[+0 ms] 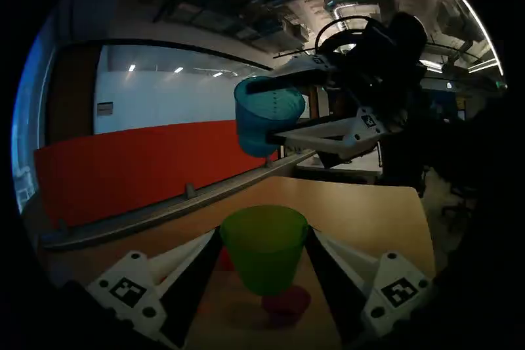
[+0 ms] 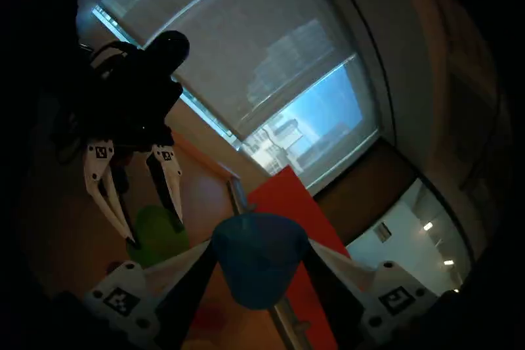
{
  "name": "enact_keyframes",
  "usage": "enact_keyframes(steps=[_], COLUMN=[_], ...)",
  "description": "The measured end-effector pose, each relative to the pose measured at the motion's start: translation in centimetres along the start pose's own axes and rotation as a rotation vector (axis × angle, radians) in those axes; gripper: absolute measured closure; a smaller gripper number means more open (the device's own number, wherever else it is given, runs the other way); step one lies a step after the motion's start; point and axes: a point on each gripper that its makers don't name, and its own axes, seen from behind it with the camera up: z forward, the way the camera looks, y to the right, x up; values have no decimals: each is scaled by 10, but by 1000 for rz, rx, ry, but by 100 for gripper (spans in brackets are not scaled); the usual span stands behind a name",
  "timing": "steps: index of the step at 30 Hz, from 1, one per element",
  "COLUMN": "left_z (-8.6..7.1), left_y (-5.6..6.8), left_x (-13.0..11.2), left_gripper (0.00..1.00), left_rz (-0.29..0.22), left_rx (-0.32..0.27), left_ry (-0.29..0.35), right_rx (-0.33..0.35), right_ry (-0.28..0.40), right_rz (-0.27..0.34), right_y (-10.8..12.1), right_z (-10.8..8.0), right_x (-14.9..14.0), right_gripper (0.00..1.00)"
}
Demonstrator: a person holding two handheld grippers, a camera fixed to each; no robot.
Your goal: Pour water
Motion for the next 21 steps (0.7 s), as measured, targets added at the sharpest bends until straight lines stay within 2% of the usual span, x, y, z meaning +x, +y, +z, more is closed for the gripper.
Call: enact_keyframes(steps=[8, 21], left_z=[3, 8], left_y=[6, 10], left_x=[0, 1], left_gripper=[11, 12], left_rz=[4, 1], left_rx=[-13, -25], left_ry=[-1, 0], right_rx=[-10, -26], right_ry=[-9, -11], right_rz=[-74, -175], right_y=[4, 8], right_z=[3, 10], right_x=[3, 12], right_gripper=[10, 10])
